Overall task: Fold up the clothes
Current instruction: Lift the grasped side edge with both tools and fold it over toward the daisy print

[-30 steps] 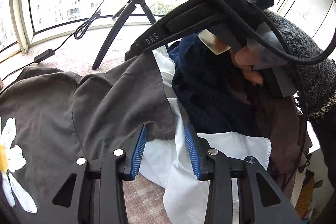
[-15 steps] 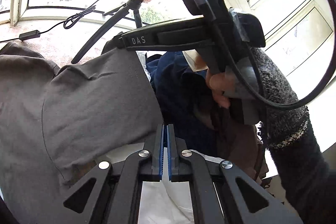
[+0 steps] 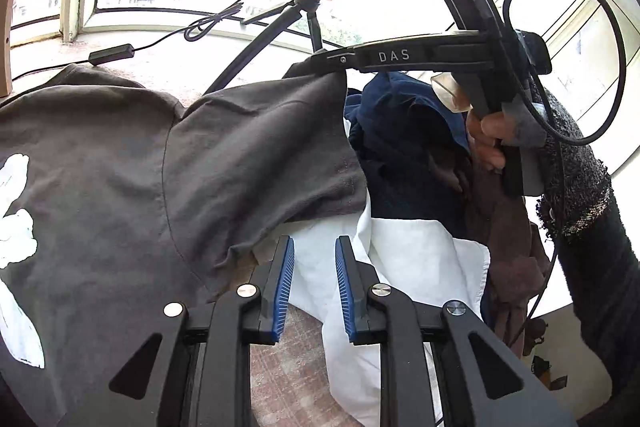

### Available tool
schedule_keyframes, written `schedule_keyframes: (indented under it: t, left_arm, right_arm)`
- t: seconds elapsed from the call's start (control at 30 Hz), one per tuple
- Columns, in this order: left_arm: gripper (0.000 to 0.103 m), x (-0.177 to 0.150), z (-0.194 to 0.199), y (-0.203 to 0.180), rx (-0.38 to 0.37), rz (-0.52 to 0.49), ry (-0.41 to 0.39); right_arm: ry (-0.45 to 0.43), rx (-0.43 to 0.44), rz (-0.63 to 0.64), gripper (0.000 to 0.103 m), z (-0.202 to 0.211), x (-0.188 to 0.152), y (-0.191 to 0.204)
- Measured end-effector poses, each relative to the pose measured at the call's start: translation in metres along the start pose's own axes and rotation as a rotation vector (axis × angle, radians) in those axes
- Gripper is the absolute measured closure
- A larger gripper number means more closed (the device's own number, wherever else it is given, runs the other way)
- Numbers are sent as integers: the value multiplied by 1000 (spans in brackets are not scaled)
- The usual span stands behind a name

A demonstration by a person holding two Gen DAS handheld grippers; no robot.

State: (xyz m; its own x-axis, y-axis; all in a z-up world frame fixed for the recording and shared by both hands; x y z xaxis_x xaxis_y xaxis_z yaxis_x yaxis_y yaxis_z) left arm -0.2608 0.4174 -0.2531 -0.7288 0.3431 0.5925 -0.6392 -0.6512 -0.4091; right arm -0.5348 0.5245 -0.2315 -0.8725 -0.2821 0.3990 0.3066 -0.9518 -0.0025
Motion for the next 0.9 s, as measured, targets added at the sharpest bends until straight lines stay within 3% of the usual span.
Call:
schedule_keyframes:
  t: [0.07,0.13,0.23,0.37,0.57,0.77,0.9]
  left_arm:
    - [81,17,-9,9,8,-21,17]
    - [70,39,-7,7,5,-73,16]
    - [68,54,-22,-9,42,-164,26]
    - [68,99,-47,-22,106,-294,46]
    - [68,81,-58,-3,189,-559,132]
    - [70,87,-75,-17,222,-765,163]
    - [70,88,-93,-23,221,-820,191]
  right_arm:
    - [17,-13,0,97,-5,-2,-1]
    - [28,-19,4,97,-8,-5,0]
    - [33,-21,11,97,-10,-5,3]
    - [33,-14,11,97,-10,-2,6]
    - [45,-7,23,97,-15,3,13]
    - [57,14,25,97,-21,4,21]
    - [62,19,15,97,-21,5,19]
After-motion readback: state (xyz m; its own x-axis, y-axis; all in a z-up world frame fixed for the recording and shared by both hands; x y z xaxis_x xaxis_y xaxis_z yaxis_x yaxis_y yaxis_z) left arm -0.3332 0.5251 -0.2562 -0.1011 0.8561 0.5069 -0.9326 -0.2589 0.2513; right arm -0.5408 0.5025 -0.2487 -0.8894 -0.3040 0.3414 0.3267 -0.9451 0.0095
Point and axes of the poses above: each gripper's, at about its wrist camera, not at the fingertips, and z roughly against the way its jaws point, y to its left, x to its top, the point moved 8 cm from there along -z, roughly the way its jaws point, and after that the axes turned 11 degrees about -z, right-handed, at the moved point
